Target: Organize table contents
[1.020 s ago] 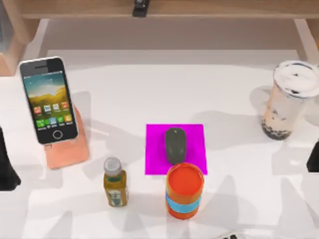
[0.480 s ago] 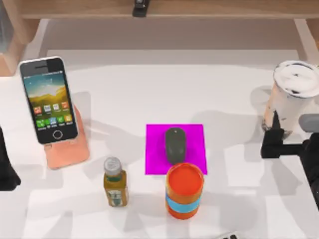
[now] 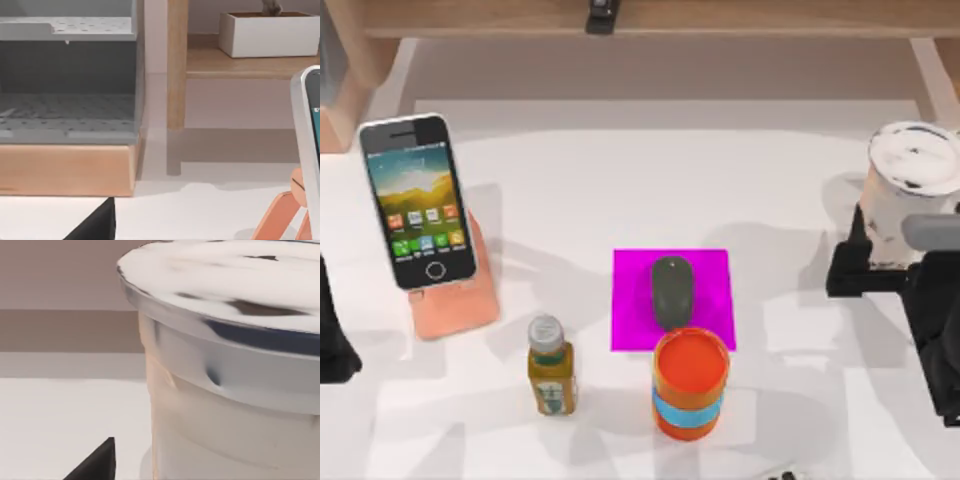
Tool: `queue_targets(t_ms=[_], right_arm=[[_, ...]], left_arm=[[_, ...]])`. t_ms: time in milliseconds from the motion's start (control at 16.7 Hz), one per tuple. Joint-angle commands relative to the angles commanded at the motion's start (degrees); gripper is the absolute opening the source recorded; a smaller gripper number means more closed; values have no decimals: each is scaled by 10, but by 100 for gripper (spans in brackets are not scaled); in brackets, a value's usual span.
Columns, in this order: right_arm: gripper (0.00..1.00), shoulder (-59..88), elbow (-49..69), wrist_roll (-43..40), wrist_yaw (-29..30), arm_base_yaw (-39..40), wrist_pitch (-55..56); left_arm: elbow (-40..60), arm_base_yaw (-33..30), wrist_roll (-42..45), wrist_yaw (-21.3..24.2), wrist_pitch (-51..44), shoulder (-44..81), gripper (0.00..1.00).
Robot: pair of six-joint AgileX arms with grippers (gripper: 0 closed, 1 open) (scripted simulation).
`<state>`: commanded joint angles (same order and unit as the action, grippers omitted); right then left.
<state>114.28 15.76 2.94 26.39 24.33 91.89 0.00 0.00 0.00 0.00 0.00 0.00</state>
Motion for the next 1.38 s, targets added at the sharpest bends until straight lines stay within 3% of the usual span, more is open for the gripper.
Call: queue_targets(t_ms=[720,1380], right_arm=[[100,26,64,-4,-29,-30,-35],[17,26,64,-4,-29,-30,-35]], left_arm=[[0,0,0,0,0,0,100],[0,0,0,0,0,0,100]])
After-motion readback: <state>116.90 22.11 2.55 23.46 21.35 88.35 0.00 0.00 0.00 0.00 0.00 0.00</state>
